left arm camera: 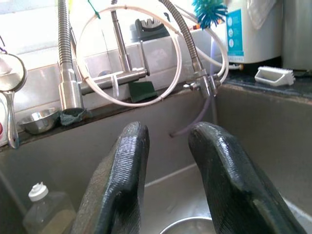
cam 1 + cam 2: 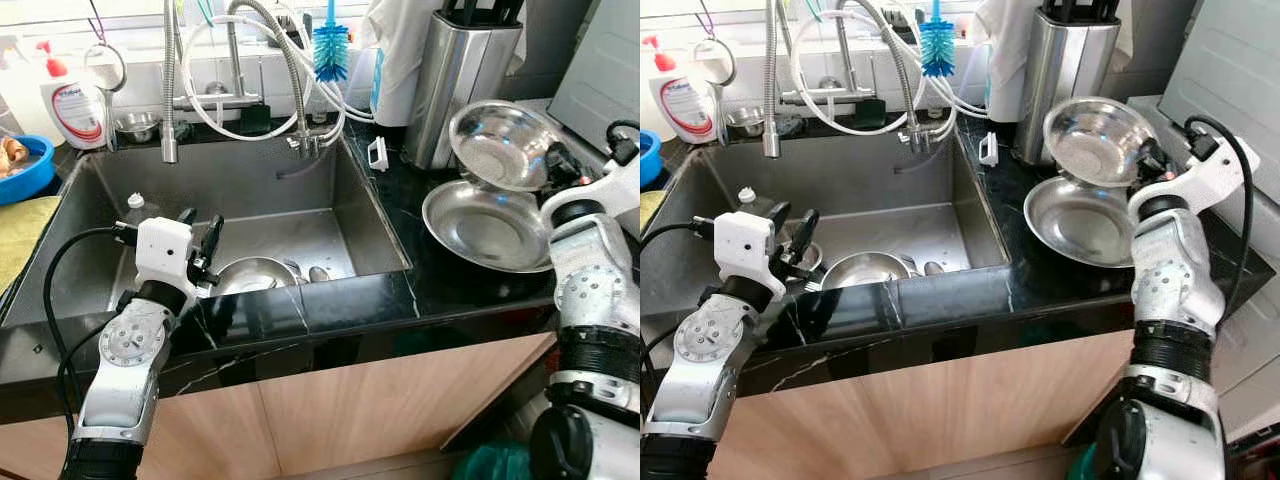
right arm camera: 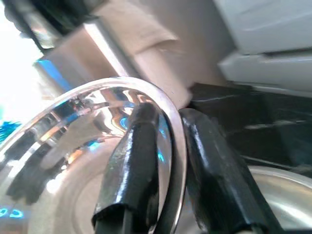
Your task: Kitchen organization
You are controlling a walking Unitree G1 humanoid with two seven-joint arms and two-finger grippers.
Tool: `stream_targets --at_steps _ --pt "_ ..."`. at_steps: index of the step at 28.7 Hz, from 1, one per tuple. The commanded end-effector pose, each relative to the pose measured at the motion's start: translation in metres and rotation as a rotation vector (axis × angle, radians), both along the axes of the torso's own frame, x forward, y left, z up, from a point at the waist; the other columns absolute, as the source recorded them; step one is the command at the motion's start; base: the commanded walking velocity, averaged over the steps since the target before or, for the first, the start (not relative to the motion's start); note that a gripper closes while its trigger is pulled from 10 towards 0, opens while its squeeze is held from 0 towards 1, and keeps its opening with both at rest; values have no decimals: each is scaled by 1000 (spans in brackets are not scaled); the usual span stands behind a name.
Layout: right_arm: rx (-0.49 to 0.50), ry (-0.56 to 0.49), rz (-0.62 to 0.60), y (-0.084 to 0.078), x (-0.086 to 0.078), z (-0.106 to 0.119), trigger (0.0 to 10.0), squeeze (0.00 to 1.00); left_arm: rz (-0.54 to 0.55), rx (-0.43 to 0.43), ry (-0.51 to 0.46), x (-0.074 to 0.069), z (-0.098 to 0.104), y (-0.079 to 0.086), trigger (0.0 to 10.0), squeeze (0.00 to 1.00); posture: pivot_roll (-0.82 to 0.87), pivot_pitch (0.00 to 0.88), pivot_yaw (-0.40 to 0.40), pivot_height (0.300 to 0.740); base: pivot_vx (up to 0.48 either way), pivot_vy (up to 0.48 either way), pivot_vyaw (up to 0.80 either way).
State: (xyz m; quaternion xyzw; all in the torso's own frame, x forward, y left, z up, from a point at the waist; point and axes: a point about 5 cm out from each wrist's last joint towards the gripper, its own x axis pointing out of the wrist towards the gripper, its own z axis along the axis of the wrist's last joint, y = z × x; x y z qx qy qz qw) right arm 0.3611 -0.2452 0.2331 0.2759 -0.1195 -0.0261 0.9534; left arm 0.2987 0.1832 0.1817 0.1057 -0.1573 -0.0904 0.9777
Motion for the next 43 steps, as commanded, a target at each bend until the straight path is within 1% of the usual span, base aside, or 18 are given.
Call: stream_targets --at_steps 1,4,6,8,10,12,16,18,21,24,28,30,31,32,33,34,42,43 --pt "-29 -46 52 11 -3 -1 10000 0 0 3 -3 2 3 -2 10000 0 74 0 -28 740 0 0 0" --pt "-51 -84 90 21 -7 -5 10000 0 8 -12 0 2 4 1 10000 0 73 0 -29 740 0 0 0" --pt "-80 -129 154 35 -15 -8 10000 0 14 -39 10 3 4 3 10000 0 76 0 -28 740 0 0 0" --pt "-89 -150 172 40 -17 -8 10000 0 14 -63 17 3 4 3 10000 0 74 0 -28 740 0 0 0" --pt "-38 -156 177 43 -18 -11 10000 0 -9 -91 35 3 4 0 10000 0 71 0 -26 740 0 0 0" --pt "16 -141 201 54 -20 -21 10000 0 -99 -198 90 2 4 -9 10000 0 63 0 -25 740 0 0 0" --pt "-1 -137 251 70 -24 -31 10000 0 -196 -246 117 0 8 -20 10000 0 74 0 -26 740 0 0 0" --pt "30 -131 255 79 -27 -38 10000 0 -266 -317 135 -2 14 -28 10000 0 80 0 -28 740 0 0 0" --pt "66 -109 245 83 -29 -45 10000 0 -297 -370 157 -3 15 -30 10000 0 80 0 -28 740 0 0 0" --pt "34 -88 252 90 -32 -52 10000 0 -313 -426 174 -4 17 -29 10000 0 78 7 -29 740 0 0 0" --pt "28 -68 247 92 -33 -57 10000 0 -386 -441 190 -8 19 -36 10000 0 77 11 -29 740 0 0 0" --pt "19 -60 253 94 -33 -59 10000 0 -427 -498 208 -11 21 -40 10000 0 77 11 -29 740 0 0 0" --pt "0 -57 260 97 -34 -60 10000 0 -452 -584 223 -11 23 -41 10000 0 74 14 -27 740 0 0 0" --pt "0 -57 260 97 -34 -60 10000 0 -452 -584 223 -11 23 -41 10000 0 74 14 -27 740 0 0 0" --pt "1 -58 262 98 -34 -60 10000 0 -481 -656 231 -12 26 -41 10000 365 74 15 -26 740 0 0 0" --pt "1 -61 266 99 -34 -60 10000 0 -499 -668 233 -13 28 -42 10000 1000 74 15 -26 740 0 0 0" --pt "-40 -85 279 101 -31 -52 10000 0 -536 -653 258 -17 31 -45 10000 1000 72 12 -28 740 0 0 0" --pt "-49 -87 282 101 -31 -52 10000 0 -537 -647 262 -17 31 -46 10000 0 72 12 -28 740 0 0 0"
